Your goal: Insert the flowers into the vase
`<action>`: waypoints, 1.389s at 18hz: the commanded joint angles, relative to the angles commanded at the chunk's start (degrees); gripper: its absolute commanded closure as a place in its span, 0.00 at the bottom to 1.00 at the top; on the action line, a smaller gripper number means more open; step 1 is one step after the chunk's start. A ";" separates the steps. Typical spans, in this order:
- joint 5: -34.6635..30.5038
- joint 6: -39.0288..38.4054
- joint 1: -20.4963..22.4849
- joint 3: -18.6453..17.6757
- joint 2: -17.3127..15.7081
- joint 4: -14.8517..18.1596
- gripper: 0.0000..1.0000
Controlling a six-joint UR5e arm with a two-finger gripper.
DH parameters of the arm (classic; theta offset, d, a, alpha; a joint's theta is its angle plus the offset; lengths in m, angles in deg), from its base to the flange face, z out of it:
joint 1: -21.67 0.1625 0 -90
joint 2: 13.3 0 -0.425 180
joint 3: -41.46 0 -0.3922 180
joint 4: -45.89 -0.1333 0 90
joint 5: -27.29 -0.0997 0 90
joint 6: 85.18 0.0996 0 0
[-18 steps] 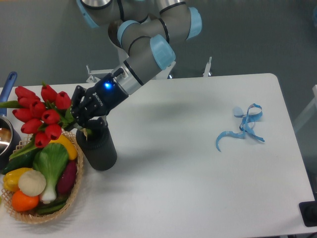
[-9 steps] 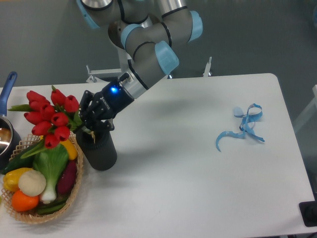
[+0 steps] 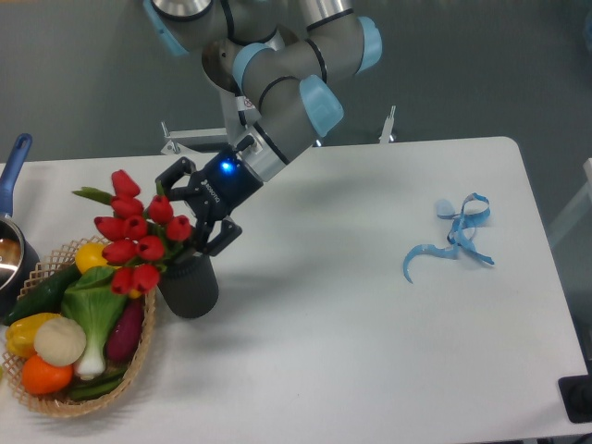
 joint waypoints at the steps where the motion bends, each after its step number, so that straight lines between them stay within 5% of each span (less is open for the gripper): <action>1: 0.00 0.00 0.79 -0.53 -0.79 0.00 0.00; 11: -0.09 -0.17 10.11 -1.32 -5.89 0.26 0.00; 17: -1.22 -0.09 17.75 0.78 -5.98 0.35 0.00; 25: -25.19 -0.09 22.51 6.58 -5.46 0.35 0.00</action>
